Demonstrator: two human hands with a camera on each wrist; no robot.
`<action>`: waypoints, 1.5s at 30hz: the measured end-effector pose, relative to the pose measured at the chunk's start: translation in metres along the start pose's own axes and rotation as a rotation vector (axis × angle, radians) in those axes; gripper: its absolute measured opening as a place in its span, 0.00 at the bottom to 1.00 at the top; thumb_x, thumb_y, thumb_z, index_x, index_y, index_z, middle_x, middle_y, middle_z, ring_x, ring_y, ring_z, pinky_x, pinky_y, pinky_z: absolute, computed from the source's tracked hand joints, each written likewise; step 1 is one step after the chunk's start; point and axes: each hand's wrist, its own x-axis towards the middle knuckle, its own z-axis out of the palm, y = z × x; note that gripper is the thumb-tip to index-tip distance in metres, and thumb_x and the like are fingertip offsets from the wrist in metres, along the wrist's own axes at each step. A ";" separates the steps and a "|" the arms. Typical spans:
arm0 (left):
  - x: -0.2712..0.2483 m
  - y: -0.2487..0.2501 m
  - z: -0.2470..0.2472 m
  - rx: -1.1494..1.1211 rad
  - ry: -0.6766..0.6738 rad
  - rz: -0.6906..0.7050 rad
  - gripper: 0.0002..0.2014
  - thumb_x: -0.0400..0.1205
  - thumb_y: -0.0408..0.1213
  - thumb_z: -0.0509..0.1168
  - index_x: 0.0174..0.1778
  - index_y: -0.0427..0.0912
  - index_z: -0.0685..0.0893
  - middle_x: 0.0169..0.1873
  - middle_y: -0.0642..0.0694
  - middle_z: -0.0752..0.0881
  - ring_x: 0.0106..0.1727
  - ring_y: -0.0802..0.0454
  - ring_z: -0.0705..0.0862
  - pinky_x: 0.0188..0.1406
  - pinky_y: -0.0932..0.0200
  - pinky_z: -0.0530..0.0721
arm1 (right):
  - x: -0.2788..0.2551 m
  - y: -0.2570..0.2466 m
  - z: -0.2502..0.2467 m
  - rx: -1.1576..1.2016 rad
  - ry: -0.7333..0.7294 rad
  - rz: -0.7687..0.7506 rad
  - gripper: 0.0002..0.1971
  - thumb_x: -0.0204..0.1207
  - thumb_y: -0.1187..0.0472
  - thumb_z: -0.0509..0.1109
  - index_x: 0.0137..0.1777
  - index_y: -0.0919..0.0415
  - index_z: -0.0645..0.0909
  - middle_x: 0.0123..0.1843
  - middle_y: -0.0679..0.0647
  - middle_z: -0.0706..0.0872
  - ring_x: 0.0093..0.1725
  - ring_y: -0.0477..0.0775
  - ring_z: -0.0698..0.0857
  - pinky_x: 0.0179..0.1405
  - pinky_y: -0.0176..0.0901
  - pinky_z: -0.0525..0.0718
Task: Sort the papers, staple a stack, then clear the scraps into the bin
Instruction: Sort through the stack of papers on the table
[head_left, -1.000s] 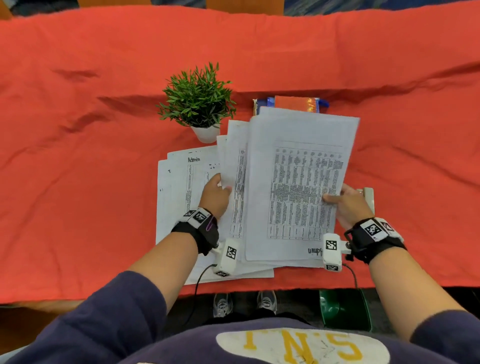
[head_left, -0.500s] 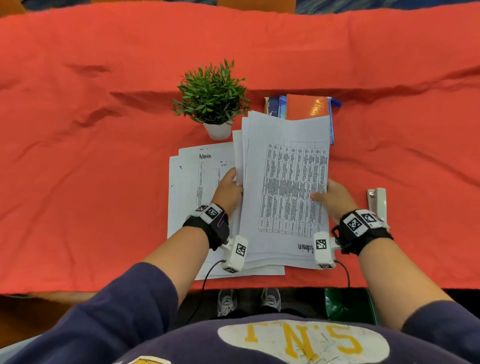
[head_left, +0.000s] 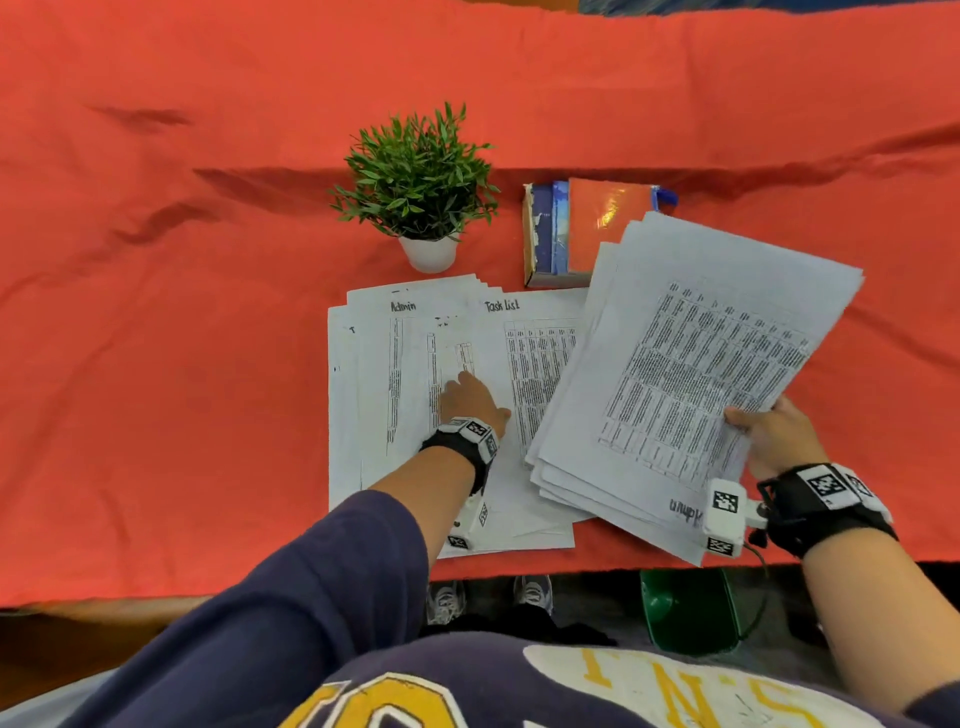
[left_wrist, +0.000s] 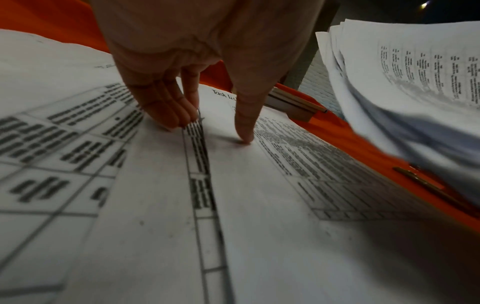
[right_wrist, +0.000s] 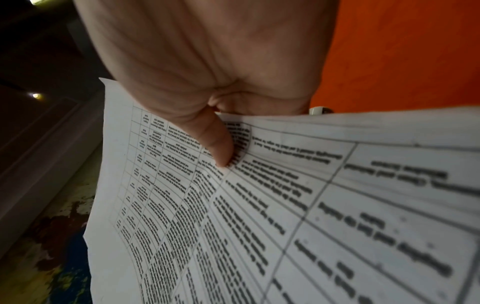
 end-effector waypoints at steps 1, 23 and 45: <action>0.001 0.002 0.001 0.009 -0.013 -0.001 0.32 0.78 0.44 0.71 0.72 0.33 0.64 0.67 0.34 0.75 0.70 0.37 0.75 0.68 0.46 0.77 | -0.003 0.000 -0.001 0.004 0.014 0.012 0.20 0.75 0.70 0.70 0.68 0.64 0.77 0.60 0.63 0.85 0.59 0.63 0.86 0.63 0.59 0.84; -0.009 -0.013 -0.003 -0.276 0.068 -0.023 0.17 0.75 0.21 0.61 0.60 0.34 0.75 0.64 0.37 0.70 0.55 0.43 0.79 0.54 0.57 0.80 | -0.008 -0.013 0.023 0.000 -0.032 -0.039 0.21 0.77 0.69 0.70 0.69 0.67 0.75 0.49 0.59 0.84 0.52 0.64 0.85 0.67 0.65 0.80; -0.054 -0.009 -0.084 -1.208 -0.272 0.121 0.14 0.81 0.27 0.66 0.58 0.49 0.85 0.54 0.42 0.90 0.51 0.42 0.88 0.54 0.40 0.87 | -0.030 -0.057 0.090 0.186 -0.402 -0.010 0.20 0.79 0.77 0.61 0.65 0.58 0.78 0.66 0.58 0.84 0.64 0.59 0.84 0.69 0.58 0.78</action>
